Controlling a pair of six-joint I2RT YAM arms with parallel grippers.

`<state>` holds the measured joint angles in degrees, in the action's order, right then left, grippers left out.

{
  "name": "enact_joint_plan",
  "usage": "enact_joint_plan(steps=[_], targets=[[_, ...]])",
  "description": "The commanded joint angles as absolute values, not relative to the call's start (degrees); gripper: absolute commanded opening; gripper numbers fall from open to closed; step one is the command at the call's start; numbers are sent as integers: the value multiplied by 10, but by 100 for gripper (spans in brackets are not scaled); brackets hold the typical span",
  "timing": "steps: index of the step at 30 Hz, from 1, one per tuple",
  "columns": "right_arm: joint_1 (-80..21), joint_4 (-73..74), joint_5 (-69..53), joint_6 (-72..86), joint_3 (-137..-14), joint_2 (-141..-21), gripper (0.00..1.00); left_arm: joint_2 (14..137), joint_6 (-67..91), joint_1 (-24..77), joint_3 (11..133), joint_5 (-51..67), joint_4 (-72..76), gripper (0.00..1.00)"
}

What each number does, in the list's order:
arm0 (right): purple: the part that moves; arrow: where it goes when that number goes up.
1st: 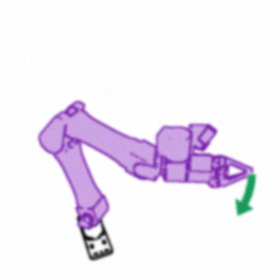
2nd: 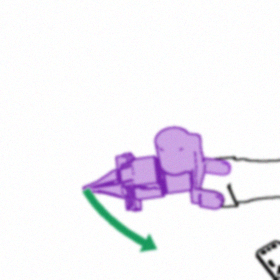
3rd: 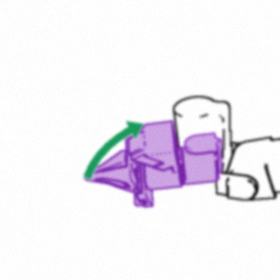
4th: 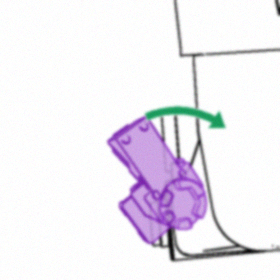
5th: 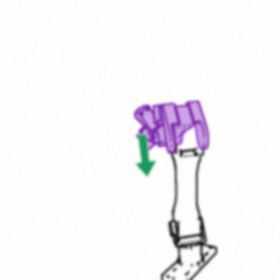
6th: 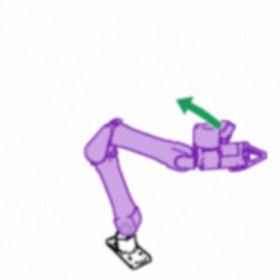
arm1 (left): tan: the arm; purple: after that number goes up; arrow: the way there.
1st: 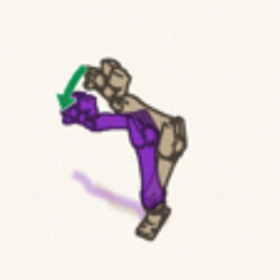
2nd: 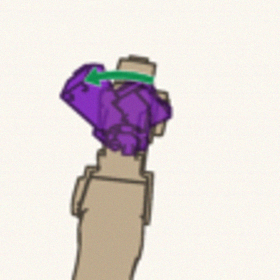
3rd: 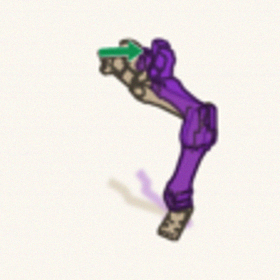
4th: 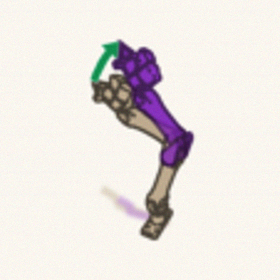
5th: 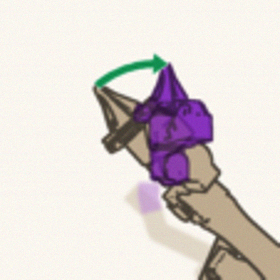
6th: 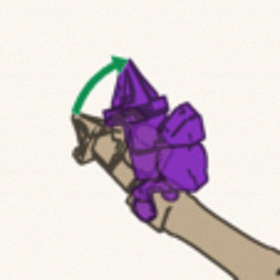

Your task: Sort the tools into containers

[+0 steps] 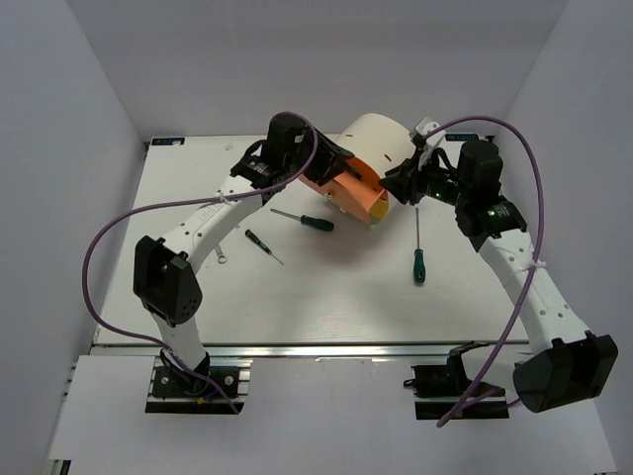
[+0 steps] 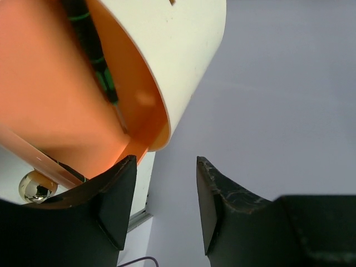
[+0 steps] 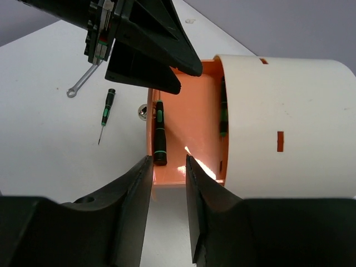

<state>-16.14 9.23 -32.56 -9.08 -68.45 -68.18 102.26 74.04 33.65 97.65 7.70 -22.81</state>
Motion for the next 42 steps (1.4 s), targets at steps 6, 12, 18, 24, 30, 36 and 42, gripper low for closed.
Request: enact_joint_plan(steps=[6, 12, 18, 24, 30, 36, 42], targets=[[-160, 114, -465, -139, -731, -707, 33, 982, 670, 334, 1068, 44, -241, 28], [-305, 223, -453, -336, -775, -747, 18, 881, 517, 269, 1067, -76, -333, 0], [-477, 175, -240, -221, -773, -842, 37, 612, 470, 119, 771, -62, -387, 59], [-540, 225, -106, -51, -899, -1049, 70, 431, 432, 120, 630, -94, -466, 75], [-562, 215, -5, 12, -1034, -1216, 71, 338, 451, 119, 577, -121, -516, 76], [-566, 190, 72, 22, -1112, -1312, 72, 319, 461, 120, 570, -125, -548, 76], [-560, 178, 74, 21, -1162, -1375, 70, 321, 475, 120, 553, -111, -543, 76]])
